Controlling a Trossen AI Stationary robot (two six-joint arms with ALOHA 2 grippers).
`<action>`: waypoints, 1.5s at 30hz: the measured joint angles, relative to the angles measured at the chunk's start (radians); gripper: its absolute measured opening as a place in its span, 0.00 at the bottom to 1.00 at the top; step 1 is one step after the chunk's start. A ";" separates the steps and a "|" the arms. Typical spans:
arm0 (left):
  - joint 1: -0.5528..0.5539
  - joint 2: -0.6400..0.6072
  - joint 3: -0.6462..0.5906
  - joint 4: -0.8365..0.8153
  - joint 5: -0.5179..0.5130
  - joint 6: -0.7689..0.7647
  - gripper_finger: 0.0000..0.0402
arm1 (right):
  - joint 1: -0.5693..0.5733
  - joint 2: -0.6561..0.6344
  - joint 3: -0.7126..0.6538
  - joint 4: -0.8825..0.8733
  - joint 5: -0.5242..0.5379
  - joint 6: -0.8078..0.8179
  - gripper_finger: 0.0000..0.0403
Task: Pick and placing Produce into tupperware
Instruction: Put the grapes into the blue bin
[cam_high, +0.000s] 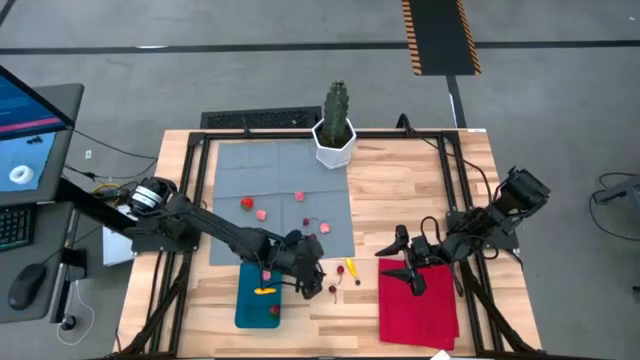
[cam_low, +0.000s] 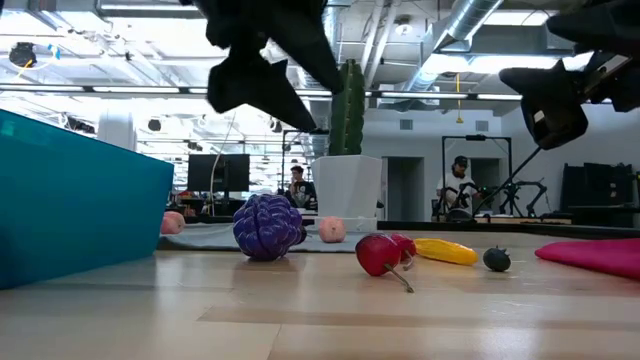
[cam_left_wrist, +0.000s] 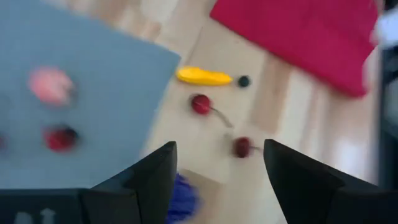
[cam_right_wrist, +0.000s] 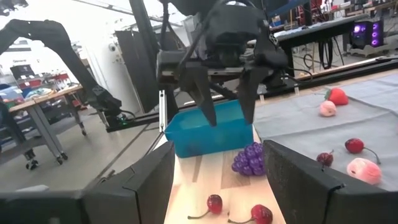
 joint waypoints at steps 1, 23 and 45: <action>0.003 0.000 0.000 0.003 0.018 -0.052 0.58 | 0.000 0.000 0.004 0.000 0.000 0.000 0.66; 0.039 0.000 0.000 -0.219 0.011 -0.559 0.57 | 0.020 0.000 0.042 -0.030 -0.005 -0.035 0.66; 0.039 0.135 0.000 -0.089 0.120 -0.779 0.57 | 0.138 -0.001 0.036 -0.060 -0.028 -0.055 0.66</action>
